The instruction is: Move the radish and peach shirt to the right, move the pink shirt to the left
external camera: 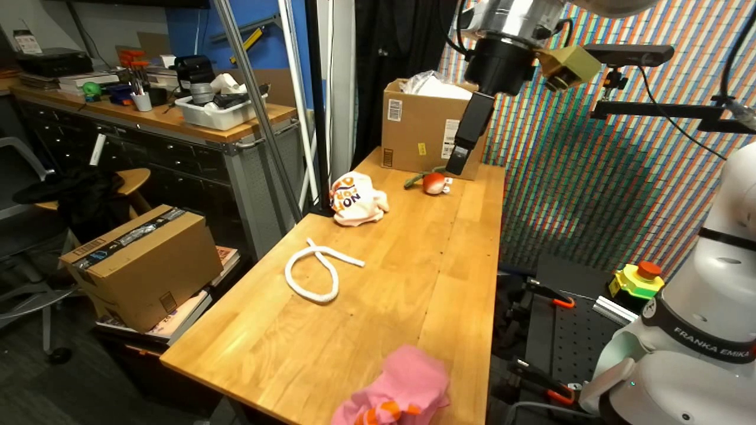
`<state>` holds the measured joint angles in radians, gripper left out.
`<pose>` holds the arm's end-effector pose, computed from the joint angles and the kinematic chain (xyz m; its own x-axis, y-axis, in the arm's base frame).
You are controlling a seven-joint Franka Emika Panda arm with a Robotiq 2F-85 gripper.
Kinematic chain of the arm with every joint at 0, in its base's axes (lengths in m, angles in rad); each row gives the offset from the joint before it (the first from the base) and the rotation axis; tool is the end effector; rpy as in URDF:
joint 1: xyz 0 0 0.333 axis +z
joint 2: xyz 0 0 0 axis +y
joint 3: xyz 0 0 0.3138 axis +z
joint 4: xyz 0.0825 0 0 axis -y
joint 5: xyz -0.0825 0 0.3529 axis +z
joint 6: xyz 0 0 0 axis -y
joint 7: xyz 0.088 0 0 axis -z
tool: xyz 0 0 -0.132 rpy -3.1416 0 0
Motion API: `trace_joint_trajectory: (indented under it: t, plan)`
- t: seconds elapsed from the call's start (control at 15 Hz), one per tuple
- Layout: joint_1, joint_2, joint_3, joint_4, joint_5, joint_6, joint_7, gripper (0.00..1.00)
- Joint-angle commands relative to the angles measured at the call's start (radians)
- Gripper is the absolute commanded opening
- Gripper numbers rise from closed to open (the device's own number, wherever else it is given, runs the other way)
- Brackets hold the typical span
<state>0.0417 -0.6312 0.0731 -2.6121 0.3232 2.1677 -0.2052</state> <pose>0.3461 0.0595 0.4581 0.9690 0.1257 0.2128 0.1712 -0.9624 -0.2110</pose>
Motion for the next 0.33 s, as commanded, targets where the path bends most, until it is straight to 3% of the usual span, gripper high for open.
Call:
trace_joint_trajectory:
  t: [0.0,0.07,0.13,0.27]
  plan:
    - [0.010,-0.197,0.003,-0.169,-0.022,0.138,0.115,1.00]
    - [0.004,-0.227,0.011,-0.199,-0.033,0.174,0.145,1.00]
    - [0.032,-0.124,-0.028,-0.118,-0.040,0.105,0.098,1.00]
    - [0.030,-0.179,-0.024,-0.165,-0.052,0.138,0.132,1.00]
